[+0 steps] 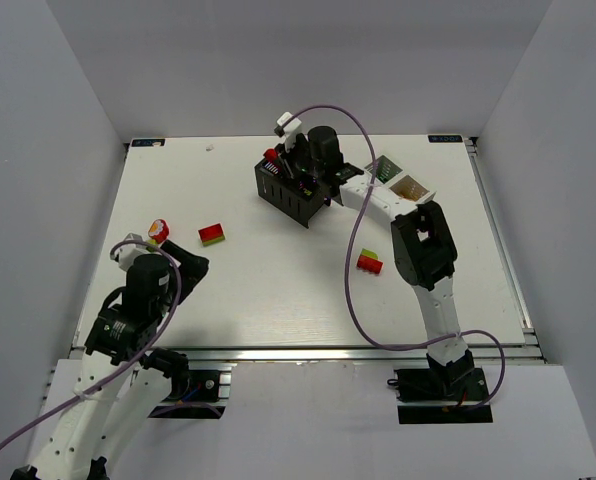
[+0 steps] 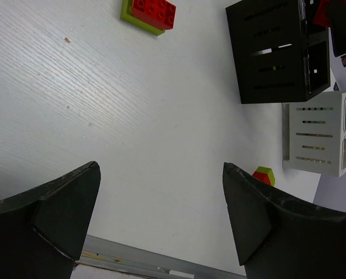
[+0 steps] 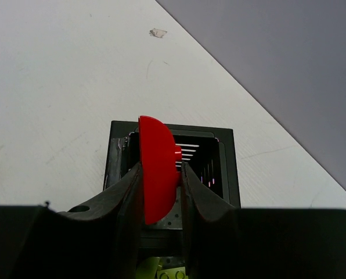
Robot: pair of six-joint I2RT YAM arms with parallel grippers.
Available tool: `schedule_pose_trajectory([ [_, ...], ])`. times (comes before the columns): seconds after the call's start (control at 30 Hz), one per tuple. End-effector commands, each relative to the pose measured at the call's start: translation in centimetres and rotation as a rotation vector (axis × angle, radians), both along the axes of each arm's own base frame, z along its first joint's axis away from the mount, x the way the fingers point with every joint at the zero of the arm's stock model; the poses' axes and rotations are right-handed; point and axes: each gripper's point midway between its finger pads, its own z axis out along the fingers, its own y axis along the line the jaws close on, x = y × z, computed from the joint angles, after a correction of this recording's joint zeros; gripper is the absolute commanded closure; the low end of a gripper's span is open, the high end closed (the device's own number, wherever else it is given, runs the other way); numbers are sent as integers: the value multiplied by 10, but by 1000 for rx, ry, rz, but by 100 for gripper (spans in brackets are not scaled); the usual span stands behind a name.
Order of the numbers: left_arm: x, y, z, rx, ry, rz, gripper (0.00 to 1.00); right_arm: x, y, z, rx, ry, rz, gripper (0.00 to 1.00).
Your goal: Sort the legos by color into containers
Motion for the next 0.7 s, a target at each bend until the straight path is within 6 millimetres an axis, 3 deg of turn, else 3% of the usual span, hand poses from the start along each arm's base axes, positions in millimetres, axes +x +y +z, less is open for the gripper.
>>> schedule_pose_trajectory([
  [0.0,2,3,-1,7,1,19,5,7,-5,41,55,-107,-22,76],
  [0.07,6,1,0,5,4,18,5,7,-4,33,46,-95,-13,64],
  [0.27,12,3,4,29,50,38,4,16,-10,27,49,-85,-29,46],
  [0.43,20,5,21,63,26,42,2,14,-16,52,88,-96,-17,40],
  [0.47,22,6,22,73,30,43,2,11,-17,56,86,-90,-3,34],
  [0.53,27,8,21,122,60,35,3,-6,-22,85,100,-114,93,26],
  [0.57,26,12,18,154,91,39,5,-16,-26,85,98,-100,147,22],
  [0.6,31,13,15,186,130,39,7,-32,-31,108,121,-124,216,22],
  [0.63,32,16,12,222,152,35,10,-52,-35,114,146,-113,357,24],
  [0.67,33,19,9,251,171,39,16,-64,-41,108,152,-84,407,31],
])
